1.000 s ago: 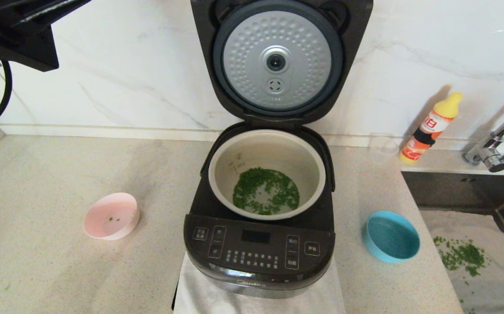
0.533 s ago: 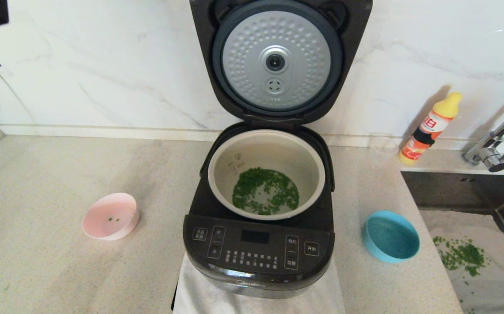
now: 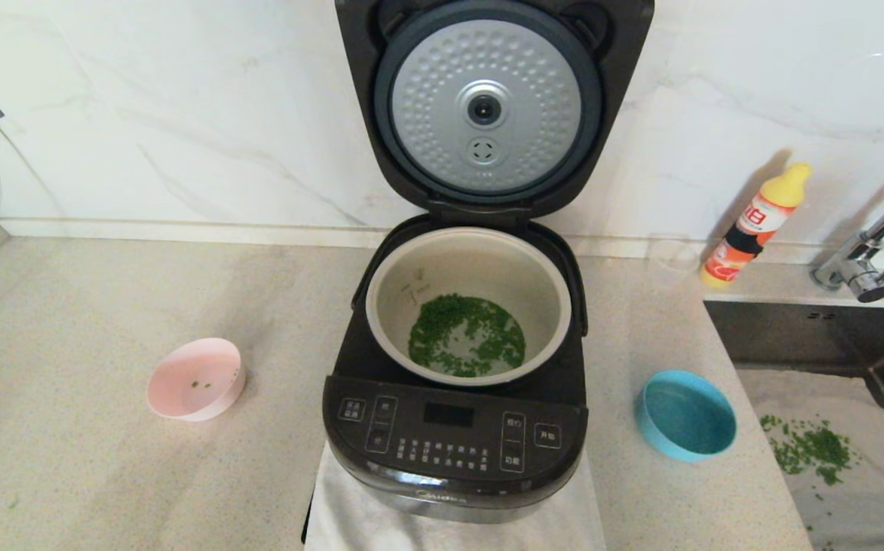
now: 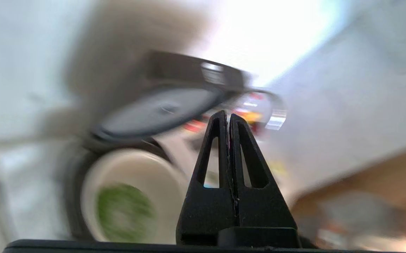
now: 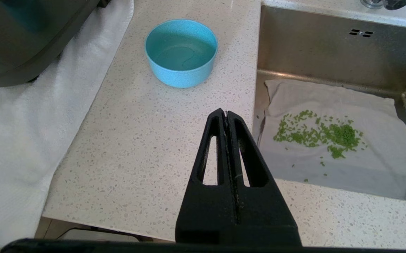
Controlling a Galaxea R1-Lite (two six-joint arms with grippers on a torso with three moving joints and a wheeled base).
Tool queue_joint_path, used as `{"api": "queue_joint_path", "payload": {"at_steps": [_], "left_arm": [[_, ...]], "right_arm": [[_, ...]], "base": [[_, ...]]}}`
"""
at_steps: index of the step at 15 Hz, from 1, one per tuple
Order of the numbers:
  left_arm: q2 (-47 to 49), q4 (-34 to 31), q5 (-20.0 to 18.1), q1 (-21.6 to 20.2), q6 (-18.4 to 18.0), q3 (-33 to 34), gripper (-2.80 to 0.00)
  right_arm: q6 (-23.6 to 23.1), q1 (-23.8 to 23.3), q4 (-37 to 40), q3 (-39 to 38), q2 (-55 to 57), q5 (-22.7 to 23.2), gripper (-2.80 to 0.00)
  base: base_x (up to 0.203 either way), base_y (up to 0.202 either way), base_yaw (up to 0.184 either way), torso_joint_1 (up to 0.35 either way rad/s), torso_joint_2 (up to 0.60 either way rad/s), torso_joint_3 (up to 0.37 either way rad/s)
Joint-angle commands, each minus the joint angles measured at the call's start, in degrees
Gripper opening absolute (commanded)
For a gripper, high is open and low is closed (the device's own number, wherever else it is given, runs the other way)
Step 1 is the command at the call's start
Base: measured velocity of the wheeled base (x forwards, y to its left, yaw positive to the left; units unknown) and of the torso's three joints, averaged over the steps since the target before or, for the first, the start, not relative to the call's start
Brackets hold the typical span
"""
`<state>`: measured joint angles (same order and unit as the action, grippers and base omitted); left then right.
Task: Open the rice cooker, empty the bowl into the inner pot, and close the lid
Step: Close the rice cooker
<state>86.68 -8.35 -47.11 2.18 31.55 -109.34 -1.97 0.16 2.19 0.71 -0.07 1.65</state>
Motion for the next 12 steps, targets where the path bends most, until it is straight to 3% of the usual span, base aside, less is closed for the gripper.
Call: {"api": "queue_joint_path", "payload": {"at_steps": [1,2,4,6,8,12], "left_arm": [[4.04,-2.24,12.67,7.11,-9.87,-0.64,-2.80],[5.93,-2.54,15.75,9.68,-12.07,-1.19,-2.80],[8.22,2.38,18.74,14.14,-12.74,-1.56,-2.80],[11.68,10.14,26.20,17.99,-12.73,-1.89,-2.80],[14.32,15.83,28.30,18.77,-12.58,-2.00,-2.80],[17.41,20.78,28.91,18.82,-12.57,-2.35,-2.80]], "right_arm": [[-0.01,0.02,0.04,0.00,0.02,0.02,-2.80],[-0.05,0.01,0.00,0.00,-0.01,0.02,-2.80],[0.04,0.02,0.00,0.00,-0.01,0.02,-2.80],[0.04,0.02,0.09,0.00,0.05,0.02,-2.80],[-0.05,0.02,0.00,0.00,-0.01,0.02,-2.80],[0.04,0.02,0.09,0.00,0.07,0.02,-2.80]], "base": [[0.000,0.000,0.000,0.000,0.00,0.000],[0.000,0.000,0.000,0.000,0.00,0.000],[0.000,0.000,0.000,0.000,0.00,0.000],[0.000,0.000,0.000,0.000,0.00,0.000],[0.000,0.000,0.000,0.000,0.00,0.000],[0.000,0.000,0.000,0.000,0.00,0.000]]}}
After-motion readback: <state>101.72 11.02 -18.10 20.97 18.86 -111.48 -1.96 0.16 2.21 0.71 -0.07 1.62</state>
